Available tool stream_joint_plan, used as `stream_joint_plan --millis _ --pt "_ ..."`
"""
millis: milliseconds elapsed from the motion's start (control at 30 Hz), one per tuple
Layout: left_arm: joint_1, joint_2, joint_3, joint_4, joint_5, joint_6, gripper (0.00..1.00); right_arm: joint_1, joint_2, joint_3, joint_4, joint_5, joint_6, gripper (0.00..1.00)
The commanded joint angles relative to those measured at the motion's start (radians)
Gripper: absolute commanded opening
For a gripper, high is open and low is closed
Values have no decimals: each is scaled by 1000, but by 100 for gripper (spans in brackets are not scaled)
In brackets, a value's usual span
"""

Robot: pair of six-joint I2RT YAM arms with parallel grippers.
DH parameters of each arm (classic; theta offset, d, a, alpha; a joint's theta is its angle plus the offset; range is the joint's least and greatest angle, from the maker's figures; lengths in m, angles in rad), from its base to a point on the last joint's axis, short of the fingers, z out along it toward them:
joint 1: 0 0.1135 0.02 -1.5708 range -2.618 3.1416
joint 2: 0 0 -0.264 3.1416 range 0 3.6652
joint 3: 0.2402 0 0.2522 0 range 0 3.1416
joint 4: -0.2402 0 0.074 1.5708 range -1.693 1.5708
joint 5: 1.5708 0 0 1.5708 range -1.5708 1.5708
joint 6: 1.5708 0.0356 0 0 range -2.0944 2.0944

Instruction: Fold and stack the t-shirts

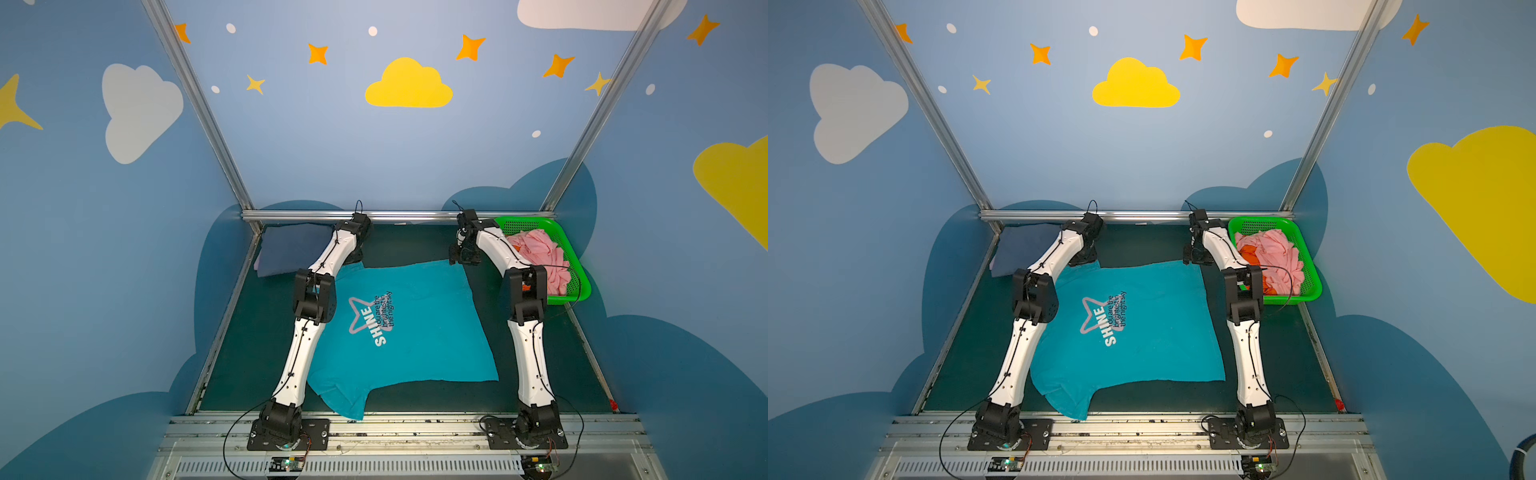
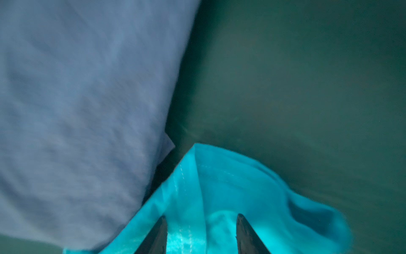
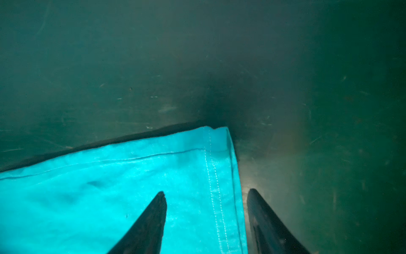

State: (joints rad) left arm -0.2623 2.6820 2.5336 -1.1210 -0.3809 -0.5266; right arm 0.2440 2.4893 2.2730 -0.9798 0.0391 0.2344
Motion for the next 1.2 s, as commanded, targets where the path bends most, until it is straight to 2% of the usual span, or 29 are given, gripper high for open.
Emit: stream_joint_plan --millis 0,67,167,200,367,533,700,967,1100,1167 --pt "1 2 18 -83 -31 15 51 -4 25 20 5 -14 2 60" --pt "2 -2 12 -85 -31 17 46 -3 28 20 7 -19 6 60" --pt "2 -13 -2 -84 -38 15 25 -4 33 20 9 -27 10 60" --pt "1 -20 -7 -81 -38 15 20 -4 33 20 9 -28 10 60" --pt "-3 -51 -10 -64 -40 16 4 -5 37 20 9 -21 5 60" --pt "-5 -101 0 -81 -49 19 4 -12 38 20 18 -5 -4 61" --pt "-5 -214 -28 -79 -61 23 4 -28 37 20 40 17 23 66" --pt "-6 -384 -112 -48 -66 21 4 -37 63 18 141 3 49 66" --pt "-6 -425 -140 -45 -71 21 4 -37 84 17 209 -63 48 61" --pt "-7 -433 -146 -48 -74 20 4 -37 93 16 237 -93 54 55"
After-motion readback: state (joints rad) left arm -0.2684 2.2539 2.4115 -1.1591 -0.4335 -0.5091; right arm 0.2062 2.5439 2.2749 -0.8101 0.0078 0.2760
